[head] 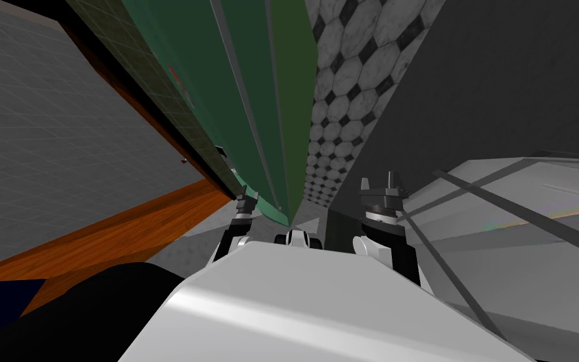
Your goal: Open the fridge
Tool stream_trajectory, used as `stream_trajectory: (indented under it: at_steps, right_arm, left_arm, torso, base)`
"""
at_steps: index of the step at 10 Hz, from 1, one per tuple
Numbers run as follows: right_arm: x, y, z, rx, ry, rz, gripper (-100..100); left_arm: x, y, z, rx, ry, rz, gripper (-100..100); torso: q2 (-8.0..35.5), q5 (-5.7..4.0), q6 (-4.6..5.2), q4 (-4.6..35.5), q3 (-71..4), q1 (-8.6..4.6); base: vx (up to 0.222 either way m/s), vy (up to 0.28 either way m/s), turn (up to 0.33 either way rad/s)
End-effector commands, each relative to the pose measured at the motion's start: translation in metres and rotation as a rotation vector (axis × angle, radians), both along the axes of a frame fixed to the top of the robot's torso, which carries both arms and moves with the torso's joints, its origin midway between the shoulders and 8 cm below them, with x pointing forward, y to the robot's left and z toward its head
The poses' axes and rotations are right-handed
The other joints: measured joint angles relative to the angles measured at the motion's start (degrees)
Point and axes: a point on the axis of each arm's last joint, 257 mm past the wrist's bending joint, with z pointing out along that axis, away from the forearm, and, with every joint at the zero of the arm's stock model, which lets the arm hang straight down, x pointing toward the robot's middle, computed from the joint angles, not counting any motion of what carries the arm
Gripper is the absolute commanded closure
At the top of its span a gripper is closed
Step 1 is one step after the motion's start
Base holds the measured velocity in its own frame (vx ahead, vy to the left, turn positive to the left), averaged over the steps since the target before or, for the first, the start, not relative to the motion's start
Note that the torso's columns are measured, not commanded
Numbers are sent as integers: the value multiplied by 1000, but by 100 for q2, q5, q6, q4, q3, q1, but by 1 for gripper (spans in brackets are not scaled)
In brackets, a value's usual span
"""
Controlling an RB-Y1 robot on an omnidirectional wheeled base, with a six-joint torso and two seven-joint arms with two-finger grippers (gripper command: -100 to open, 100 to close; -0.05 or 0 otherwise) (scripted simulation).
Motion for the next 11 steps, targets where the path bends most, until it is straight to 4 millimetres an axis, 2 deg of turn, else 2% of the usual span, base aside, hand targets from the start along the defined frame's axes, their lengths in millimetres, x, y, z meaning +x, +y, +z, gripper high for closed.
stream_trajectory:
  at_steps: [1, 11]
  right_arm:
    - [0, 0, 0, 0, 0, 0, 0]
    - [0, 0, 0, 0, 0, 0, 0]
  left_arm:
    - [-1, 7, -16, -59, 57, -4, -100]
    - [-13, 29, -90, -382, 257, 25, -100]
  torso:
    - [-3, 1, -2, 0, -1, 1]
    - [-2, 3, -1, 0, -1, 8]
  base:
    - [67, -119, 68]
    - [70, -122, 78]
